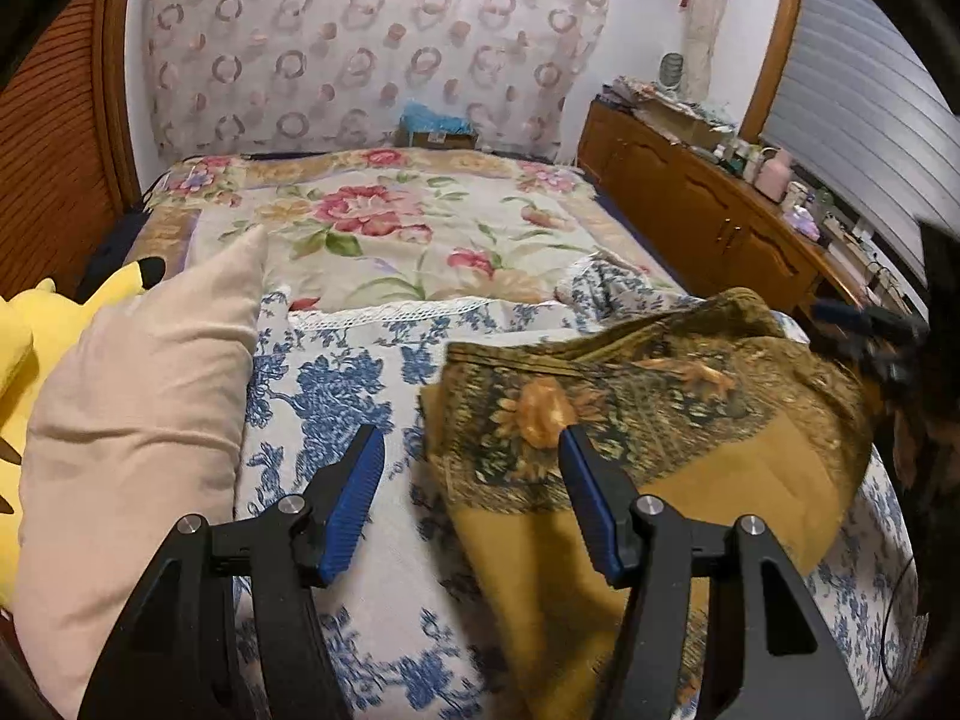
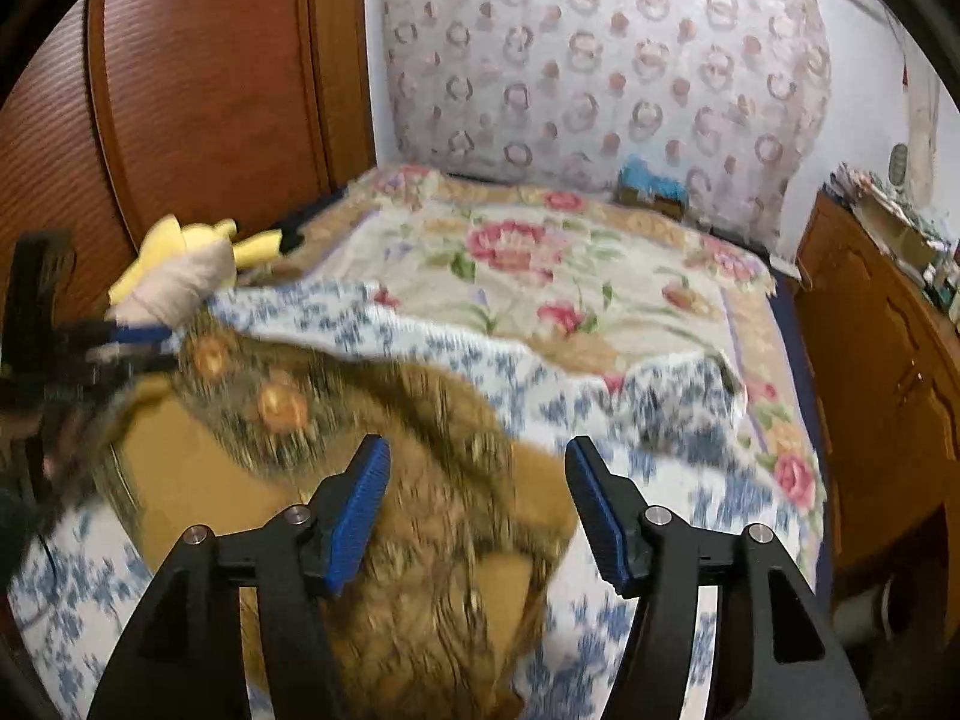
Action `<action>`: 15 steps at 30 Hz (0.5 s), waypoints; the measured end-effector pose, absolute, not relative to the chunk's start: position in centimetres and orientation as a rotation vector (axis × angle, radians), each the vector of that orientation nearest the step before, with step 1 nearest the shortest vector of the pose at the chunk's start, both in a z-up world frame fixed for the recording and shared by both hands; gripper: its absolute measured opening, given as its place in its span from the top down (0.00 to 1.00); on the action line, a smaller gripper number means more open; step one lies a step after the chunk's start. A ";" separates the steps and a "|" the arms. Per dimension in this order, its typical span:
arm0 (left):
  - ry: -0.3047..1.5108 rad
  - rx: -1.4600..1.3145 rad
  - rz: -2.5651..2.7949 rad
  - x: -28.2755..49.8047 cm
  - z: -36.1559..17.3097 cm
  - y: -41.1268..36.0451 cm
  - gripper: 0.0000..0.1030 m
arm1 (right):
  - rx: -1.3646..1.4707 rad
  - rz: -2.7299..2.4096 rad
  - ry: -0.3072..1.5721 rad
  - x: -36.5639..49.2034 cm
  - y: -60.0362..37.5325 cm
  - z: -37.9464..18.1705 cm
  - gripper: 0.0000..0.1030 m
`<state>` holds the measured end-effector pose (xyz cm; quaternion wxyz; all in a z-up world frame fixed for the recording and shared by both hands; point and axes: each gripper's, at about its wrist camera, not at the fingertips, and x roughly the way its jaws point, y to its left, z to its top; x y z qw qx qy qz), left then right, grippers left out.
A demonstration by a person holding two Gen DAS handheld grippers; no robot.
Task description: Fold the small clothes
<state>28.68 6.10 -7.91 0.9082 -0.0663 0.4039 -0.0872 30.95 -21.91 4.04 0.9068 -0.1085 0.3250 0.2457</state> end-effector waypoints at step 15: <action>0.919 -0.206 -0.207 31.3 -10.3 6.7 0.40 | -0.037 0.474 0.838 36.5 -23.7 -0.2 0.31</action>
